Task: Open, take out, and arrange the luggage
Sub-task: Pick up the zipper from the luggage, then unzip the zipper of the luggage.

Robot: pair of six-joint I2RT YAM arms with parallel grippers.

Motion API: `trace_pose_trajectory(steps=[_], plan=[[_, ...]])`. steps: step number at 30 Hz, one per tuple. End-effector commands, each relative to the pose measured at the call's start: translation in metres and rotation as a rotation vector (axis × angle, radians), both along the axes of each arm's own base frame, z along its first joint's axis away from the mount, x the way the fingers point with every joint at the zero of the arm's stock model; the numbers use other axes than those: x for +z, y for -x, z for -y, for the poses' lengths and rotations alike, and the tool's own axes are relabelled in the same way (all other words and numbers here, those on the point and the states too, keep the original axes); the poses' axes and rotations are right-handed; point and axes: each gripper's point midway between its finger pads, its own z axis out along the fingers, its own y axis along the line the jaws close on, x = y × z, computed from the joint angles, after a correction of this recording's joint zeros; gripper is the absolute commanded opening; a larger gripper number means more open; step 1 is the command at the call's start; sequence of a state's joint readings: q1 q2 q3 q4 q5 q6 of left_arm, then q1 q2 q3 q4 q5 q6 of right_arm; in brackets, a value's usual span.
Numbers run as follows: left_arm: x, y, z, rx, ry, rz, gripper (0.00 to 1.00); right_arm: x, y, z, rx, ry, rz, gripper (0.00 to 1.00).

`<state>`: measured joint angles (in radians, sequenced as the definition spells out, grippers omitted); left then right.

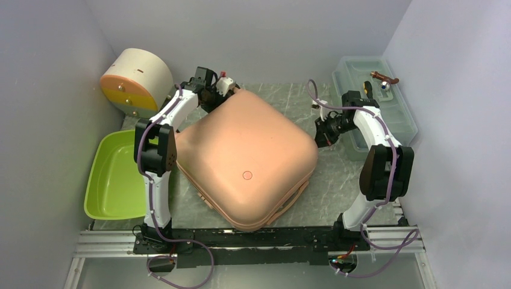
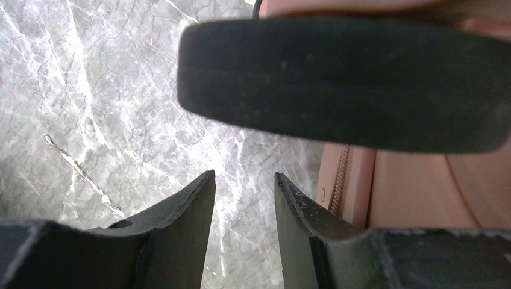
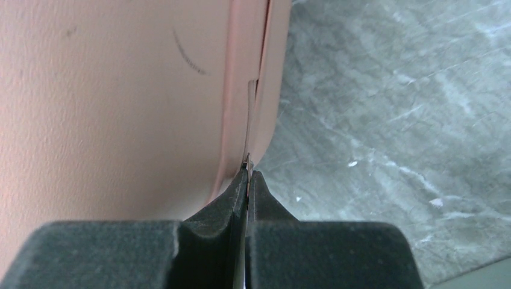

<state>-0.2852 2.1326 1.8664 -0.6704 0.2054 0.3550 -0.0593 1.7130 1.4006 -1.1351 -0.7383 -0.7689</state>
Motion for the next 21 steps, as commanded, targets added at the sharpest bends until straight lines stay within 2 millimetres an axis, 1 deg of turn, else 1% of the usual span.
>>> trace_pose_trajectory(steps=[1, 3, 8, 9, 10, 12, 16, 21], plan=[[-0.002, 0.088, 0.066, -0.183, 0.108, -0.238, 0.47, 0.021, -0.053, -0.007, -0.072, -0.051, 0.226, 0.0], [-0.001, 0.088, 0.066, -0.184, 0.11, -0.237, 0.46, 0.022, -0.057, -0.009, -0.086, -0.054, 0.246, 0.0], [0.0, 0.087, 0.068, -0.187, 0.119, -0.239, 0.46, 0.013, -0.061, -0.024, -0.065, -0.056, 0.237, 0.0], [0.001, 0.087, 0.069, -0.189, 0.121, -0.239, 0.46, 0.013, -0.066, -0.023, -0.074, -0.052, 0.251, 0.0], [0.001, 0.087, 0.07, -0.19, 0.123, -0.239, 0.46, 0.012, -0.067, -0.033, -0.06, -0.049, 0.263, 0.0], [0.001, 0.087, 0.072, -0.192, 0.123, -0.241, 0.46, 0.011, -0.075, -0.039, -0.068, -0.038, 0.294, 0.0], [0.001, 0.089, 0.073, -0.199, 0.121, -0.243, 0.46, 0.018, -0.092, -0.048, -0.097, -0.038, 0.35, 0.0], [0.004, 0.089, 0.073, -0.199, 0.12, -0.232, 0.46, 0.029, -0.113, -0.049, -0.153, -0.044, 0.421, 0.0]])
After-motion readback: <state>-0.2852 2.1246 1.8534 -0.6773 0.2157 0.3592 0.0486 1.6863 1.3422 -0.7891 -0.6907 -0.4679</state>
